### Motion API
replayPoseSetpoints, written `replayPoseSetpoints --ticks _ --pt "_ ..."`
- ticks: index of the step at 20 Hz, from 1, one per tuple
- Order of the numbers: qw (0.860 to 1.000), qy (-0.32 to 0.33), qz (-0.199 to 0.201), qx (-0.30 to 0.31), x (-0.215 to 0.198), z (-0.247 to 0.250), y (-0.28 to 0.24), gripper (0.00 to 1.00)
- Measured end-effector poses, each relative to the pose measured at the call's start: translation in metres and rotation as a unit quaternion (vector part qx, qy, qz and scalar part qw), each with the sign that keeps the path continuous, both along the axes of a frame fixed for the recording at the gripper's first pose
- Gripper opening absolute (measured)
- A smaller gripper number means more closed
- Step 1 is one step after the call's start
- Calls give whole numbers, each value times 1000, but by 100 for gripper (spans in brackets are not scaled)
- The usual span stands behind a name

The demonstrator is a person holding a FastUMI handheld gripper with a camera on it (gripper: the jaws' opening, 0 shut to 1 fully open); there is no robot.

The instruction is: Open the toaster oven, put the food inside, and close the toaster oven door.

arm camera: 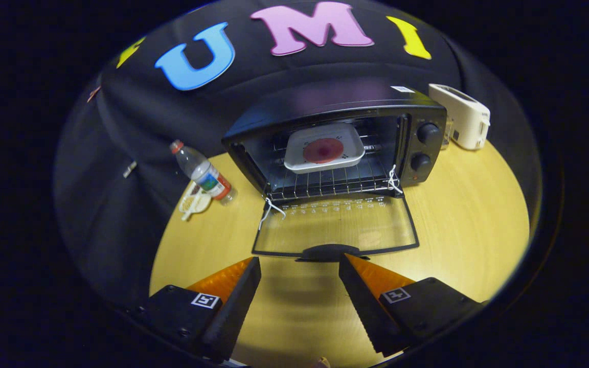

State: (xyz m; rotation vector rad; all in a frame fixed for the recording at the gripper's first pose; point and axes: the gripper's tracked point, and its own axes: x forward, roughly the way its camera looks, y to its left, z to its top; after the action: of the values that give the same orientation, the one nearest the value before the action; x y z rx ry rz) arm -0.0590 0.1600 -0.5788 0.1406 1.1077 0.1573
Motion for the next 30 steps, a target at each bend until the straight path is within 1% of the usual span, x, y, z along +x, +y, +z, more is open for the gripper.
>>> replayPoseSetpoints --ticks 2,3,6,9,12,14,15,16,17,18,21,24,30 --pt "999 10 25 -35 -10 -18 -4 99" --pt "998 18 26 -47 -13 -28 -9 99" --pt "996 43 8 -81 -20 -56 -22 99" --pt "993 74 -7 -96 -30 -84 -24 99" --pt "991 79 -28 -108 -26 -99 -25 99" --pt "990 82 -35 -111 -24 -104 -25 99" --pt "990 75 -43 -116 -17 -108 -24 99" --pt "989 75 -49 -120 -14 -109 -27 99" --pt "988 82 -68 -116 -15 -109 -26 100" --pt "987 83 -78 -116 -13 -107 -24 100" --pt "987 79 -78 -116 -13 -108 -25 99" --pt "988 76 -79 -110 -11 -100 -24 99" --pt "993 28 -93 -65 -3 -60 -22 99"
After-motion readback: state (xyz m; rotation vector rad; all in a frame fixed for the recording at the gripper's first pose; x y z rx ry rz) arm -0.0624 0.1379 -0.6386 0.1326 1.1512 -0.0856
